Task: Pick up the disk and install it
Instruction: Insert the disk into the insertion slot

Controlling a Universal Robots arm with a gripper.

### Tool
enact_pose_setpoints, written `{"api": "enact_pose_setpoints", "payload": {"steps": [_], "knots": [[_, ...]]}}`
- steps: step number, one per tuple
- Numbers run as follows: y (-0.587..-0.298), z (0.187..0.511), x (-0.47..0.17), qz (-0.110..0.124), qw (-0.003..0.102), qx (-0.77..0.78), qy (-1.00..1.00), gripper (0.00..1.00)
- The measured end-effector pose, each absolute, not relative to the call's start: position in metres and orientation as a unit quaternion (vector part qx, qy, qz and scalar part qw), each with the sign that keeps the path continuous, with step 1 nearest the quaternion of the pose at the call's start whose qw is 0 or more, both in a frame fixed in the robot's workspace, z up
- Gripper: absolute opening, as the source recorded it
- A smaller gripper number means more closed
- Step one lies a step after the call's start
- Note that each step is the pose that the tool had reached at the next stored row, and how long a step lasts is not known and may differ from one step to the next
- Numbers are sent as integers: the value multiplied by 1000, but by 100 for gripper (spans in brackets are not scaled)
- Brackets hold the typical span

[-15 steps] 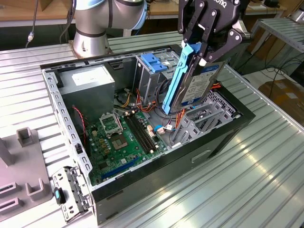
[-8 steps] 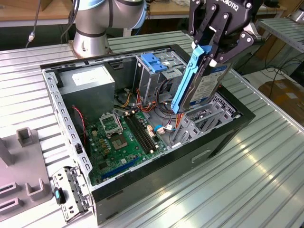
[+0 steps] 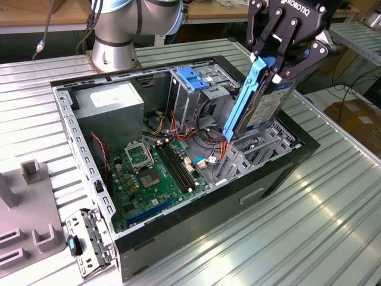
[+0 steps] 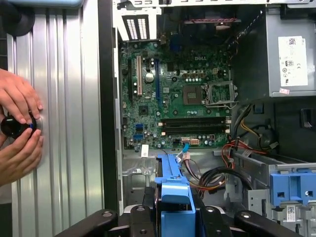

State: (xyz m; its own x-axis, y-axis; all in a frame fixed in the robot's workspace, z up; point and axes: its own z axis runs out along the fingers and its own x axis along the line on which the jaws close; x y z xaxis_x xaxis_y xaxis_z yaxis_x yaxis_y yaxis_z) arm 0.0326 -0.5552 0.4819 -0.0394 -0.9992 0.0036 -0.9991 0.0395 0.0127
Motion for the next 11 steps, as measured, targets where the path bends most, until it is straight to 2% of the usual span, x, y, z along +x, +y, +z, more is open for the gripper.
{"api": "enact_pose_setpoints", "payload": {"steps": [11], "knots": [[-555,475,58,-1,8,693,-721,37]]}}
